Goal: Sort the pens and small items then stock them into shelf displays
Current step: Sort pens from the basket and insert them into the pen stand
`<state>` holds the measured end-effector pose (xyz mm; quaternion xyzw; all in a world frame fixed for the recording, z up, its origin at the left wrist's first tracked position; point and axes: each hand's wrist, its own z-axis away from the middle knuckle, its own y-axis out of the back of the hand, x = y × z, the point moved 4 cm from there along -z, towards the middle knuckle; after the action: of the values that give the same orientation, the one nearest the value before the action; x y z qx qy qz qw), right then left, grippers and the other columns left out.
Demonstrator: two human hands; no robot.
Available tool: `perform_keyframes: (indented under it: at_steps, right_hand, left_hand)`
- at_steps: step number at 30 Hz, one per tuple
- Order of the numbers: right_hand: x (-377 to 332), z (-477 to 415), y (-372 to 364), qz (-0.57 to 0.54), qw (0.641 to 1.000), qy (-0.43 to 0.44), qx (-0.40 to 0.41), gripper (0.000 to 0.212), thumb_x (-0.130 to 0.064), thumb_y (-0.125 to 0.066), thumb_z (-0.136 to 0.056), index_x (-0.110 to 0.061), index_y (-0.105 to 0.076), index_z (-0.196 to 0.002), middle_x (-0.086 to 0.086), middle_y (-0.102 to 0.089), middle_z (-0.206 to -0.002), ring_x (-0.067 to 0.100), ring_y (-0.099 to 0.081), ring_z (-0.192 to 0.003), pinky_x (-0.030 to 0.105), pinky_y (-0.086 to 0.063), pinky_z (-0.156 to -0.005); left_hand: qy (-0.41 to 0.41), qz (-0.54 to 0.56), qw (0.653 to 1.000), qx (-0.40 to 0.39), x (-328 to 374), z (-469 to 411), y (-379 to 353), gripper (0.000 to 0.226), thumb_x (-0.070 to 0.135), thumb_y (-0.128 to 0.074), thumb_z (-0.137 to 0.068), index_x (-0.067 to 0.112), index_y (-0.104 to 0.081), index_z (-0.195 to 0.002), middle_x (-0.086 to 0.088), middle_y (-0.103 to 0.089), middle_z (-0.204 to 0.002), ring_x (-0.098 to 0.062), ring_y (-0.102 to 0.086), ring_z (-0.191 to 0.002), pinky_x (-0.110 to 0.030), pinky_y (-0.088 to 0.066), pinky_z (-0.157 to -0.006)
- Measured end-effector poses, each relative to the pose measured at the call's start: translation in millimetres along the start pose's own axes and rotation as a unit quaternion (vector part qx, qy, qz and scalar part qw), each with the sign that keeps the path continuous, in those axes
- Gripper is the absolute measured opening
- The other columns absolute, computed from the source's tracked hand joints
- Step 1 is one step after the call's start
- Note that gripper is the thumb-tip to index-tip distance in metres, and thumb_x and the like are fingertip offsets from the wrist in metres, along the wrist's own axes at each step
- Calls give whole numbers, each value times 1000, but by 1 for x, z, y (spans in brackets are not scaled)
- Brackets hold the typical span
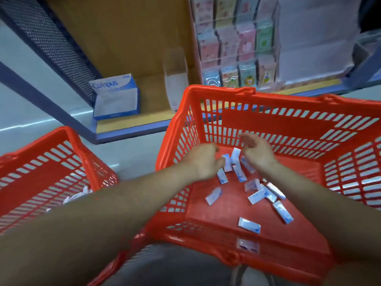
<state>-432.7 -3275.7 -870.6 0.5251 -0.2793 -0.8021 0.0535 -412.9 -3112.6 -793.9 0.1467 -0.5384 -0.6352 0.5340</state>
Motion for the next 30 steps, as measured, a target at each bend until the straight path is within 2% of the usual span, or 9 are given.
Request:
perform_keyframes:
  at_steps: [1,3,6,13,16,19,24,27,30]
  right_hand:
    - [-20,2,-1,-6,999,41,-8,42,16,-44,-83,-1,-62,-117,18,-67,-112,15,-65,-95,24,-47,-88]
    - [-67,10,-9,-50,990,106,-79,32,19,-44,-85,5,-63,-108,14,-72,-88,1,-65,-71,16,-49,-74]
    - [-138,32,-24,-67,955,196,-212,29,16,-47,-89,-7,-63,-96,-8,-68,-60,1,-61,-53,18,-49,-56]
    - [-266,98,-91,-54,860,338,-379,20,-2,-62,-89,-20,-65,-96,14,-71,-79,18,-64,-61,26,-51,-56]
    - [-291,130,-137,-9,808,373,-457,14,-7,-66,-87,-13,-66,-100,15,-71,-78,16,-65,-62,28,-54,-58]
    - [-299,161,-189,56,759,395,-514,13,-9,-70,-85,-13,-69,-97,15,-70,-72,10,-64,-58,26,-54,-59]
    - [-278,200,-272,151,709,322,-608,13,0,-67,-85,-13,-67,-84,3,-65,-59,9,-61,-47,21,-48,-46]
    - [-262,217,-316,258,670,348,-603,10,-3,-67,-85,-14,-66,-84,9,-69,-67,15,-64,-50,24,-50,-48]
    - [-254,221,-355,284,685,346,-575,12,-7,-66,-84,-11,-66,-95,15,-73,-76,31,-69,-63,31,-53,-54]
  left_hand:
    - [-23,24,999,21,2,6,18,35,26,-54,-92,8,-58,-122,-11,-64,-118,-26,-57,-112,-29,-41,-90]
    - [-75,60,992,79,5,25,60,28,19,-54,-90,14,-63,-117,-4,-67,-111,-18,-60,-103,-26,-42,-86]
    - [-99,83,979,155,-10,62,115,25,16,-56,-88,21,-68,-109,5,-70,-100,-4,-58,-81,-21,-45,-76]
    - [57,52,968,237,-113,175,178,25,12,-52,-83,24,-72,-92,16,-63,-66,-1,-54,-60,-11,-41,-59]
    - [120,7,968,218,-161,231,174,25,14,-52,-80,22,-72,-91,12,-63,-74,-1,-54,-68,-19,-44,-68]
    - [204,-22,959,195,-206,286,153,24,6,-56,-82,19,-73,-93,14,-59,-73,2,-49,-68,-8,-36,-63]
    - [274,4,945,179,-272,343,97,25,4,-56,-82,15,-73,-95,12,-57,-73,-4,-51,-70,-1,-30,-58]
    - [304,10,951,55,-320,360,47,25,10,-58,-82,17,-71,-102,3,-70,-87,-16,-65,-86,-16,-40,-69]
    - [279,-27,957,-76,-359,368,-1,27,16,-59,-82,19,-70,-107,-3,-71,-105,-22,-64,-99,-24,-45,-80]
